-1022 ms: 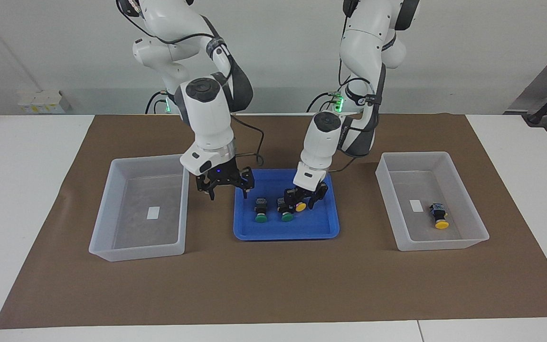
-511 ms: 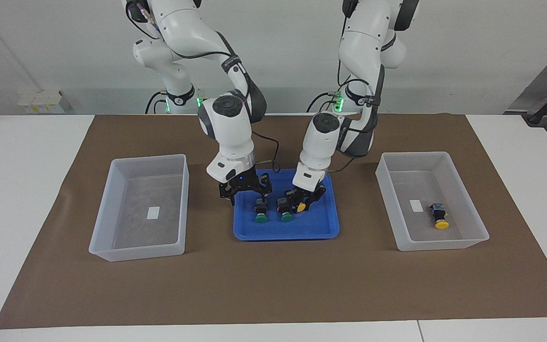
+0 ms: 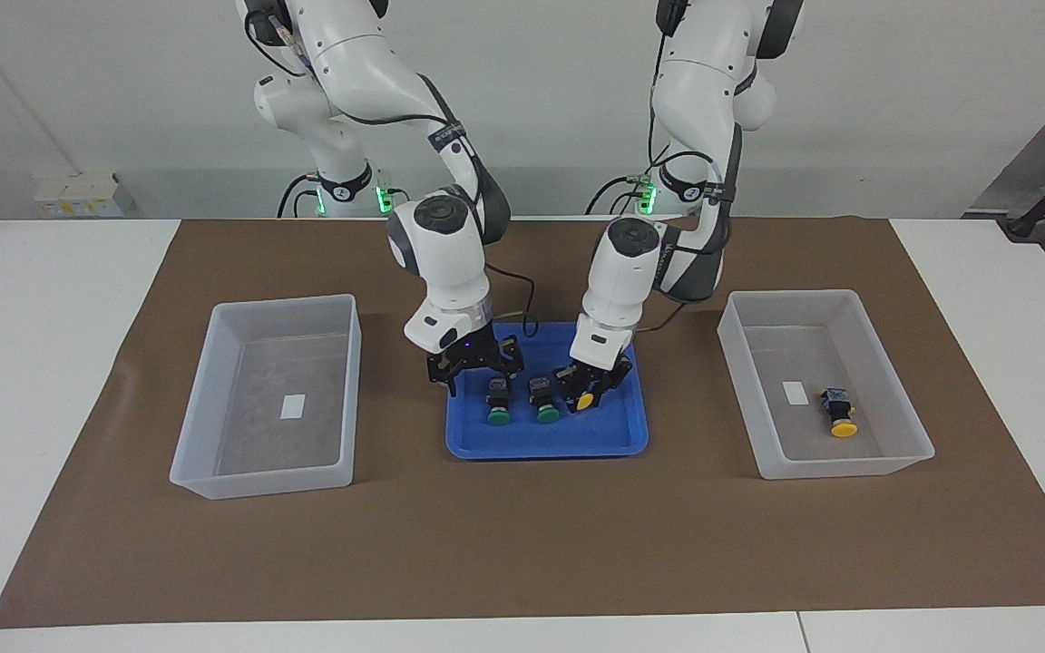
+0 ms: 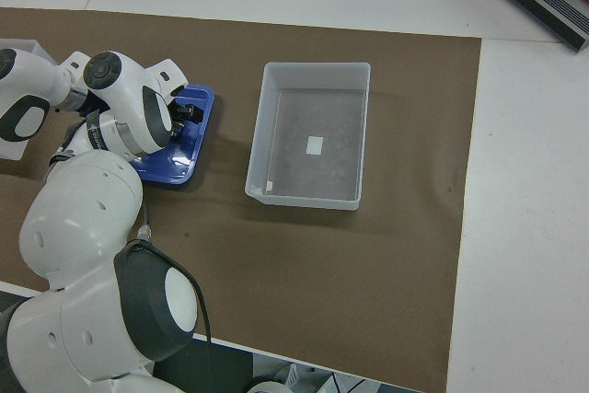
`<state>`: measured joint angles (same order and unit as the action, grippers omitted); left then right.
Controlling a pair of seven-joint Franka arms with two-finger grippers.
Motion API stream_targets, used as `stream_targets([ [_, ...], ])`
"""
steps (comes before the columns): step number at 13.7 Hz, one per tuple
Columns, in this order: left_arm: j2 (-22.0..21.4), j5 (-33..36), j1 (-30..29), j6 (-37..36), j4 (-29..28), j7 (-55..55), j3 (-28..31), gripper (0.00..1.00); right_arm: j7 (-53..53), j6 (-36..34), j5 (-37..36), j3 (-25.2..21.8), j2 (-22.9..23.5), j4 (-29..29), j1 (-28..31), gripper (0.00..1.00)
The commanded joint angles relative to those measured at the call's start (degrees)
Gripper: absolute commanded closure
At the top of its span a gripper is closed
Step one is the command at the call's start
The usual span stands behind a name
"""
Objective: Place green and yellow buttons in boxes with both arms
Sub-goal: 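Grasp the second yellow button while the right gripper grasps a green button, then carry the yellow button to its bin while the right gripper carries green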
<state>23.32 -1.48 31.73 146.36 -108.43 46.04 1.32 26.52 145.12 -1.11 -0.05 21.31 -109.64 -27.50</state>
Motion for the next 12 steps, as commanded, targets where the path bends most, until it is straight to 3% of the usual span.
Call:
stream_targets([
  [1,1.6,0.0,-1.1,-8.3,7.9,-0.4,0.0,1.0,1.2,1.5,0.6,0.1,0.4,-1.0,-0.3,0.0],
  [6,1.3,0.2,-4.7,-17.3,14.8,-1.8,-0.1,1.0,2.9,5.3,0.6,0.1,2.9,-1.0,-2.1,0.0],
  [10,0.9,-0.5,-11.6,-29.9,21.8,-11.6,-0.4,1.0,3.3,6.1,0.6,0.1,3.1,-1.4,-2.4,0.0],
  [12,0.3,-0.5,-15.4,-33.5,22.6,-18.1,-0.5,1.0,2.2,6.0,0.6,0.1,3.1,-1.4,-2.4,0.64],
])
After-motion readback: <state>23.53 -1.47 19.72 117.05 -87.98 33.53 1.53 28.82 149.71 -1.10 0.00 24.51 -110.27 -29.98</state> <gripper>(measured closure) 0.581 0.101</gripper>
